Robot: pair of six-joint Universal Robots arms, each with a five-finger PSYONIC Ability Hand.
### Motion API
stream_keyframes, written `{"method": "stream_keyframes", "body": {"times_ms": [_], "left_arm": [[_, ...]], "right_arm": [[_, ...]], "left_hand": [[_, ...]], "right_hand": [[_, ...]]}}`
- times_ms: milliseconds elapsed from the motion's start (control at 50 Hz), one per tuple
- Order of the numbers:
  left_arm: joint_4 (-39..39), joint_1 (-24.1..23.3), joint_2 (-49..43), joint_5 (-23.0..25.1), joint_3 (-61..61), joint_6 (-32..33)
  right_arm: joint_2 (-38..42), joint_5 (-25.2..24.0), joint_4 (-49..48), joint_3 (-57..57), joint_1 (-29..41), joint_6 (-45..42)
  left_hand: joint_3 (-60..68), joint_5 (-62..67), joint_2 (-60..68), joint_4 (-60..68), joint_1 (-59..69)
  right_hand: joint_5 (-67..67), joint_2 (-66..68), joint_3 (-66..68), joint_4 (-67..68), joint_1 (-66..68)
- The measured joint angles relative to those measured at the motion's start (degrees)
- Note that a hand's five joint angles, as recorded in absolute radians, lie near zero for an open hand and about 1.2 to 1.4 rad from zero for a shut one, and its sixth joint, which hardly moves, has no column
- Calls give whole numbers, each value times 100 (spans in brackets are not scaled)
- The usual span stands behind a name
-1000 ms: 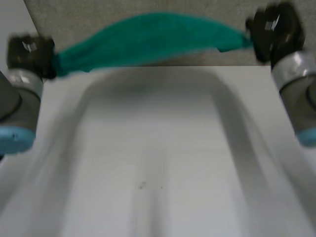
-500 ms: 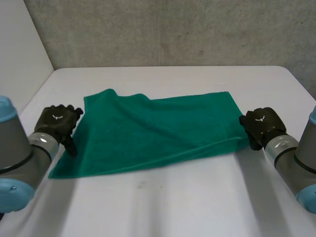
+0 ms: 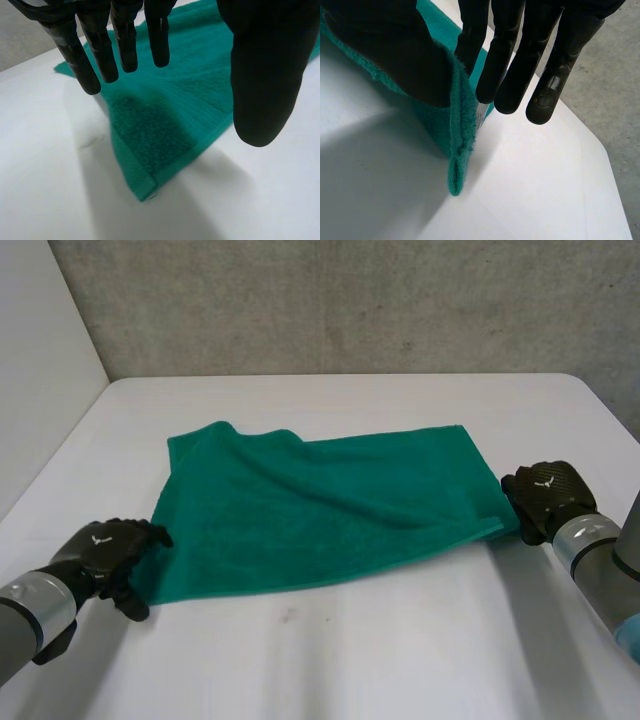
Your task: Fold the towel.
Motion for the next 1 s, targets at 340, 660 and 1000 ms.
{"method": "stream_keyframes", "body": {"times_ms": [340, 660, 1000], "left_arm": [[916, -49, -739, 114, -38, 484], [1508, -74, -1051, 96, 3, 621], [1872, -111, -1330, -146, 230, 620]], "right_arm": [[0, -7, -47, 142, -3, 0], [-1, -14, -55, 174, -9, -1], [0, -6, -56, 186, -9, -9]], "left_hand": [[0, 0, 0, 0, 5], [76, 99, 85, 98, 118], [636, 579, 637, 656, 699]], "right_hand": [[0, 0, 0, 0, 0], [0, 0, 0, 0, 0], [0, 0, 0, 0, 0]]}}
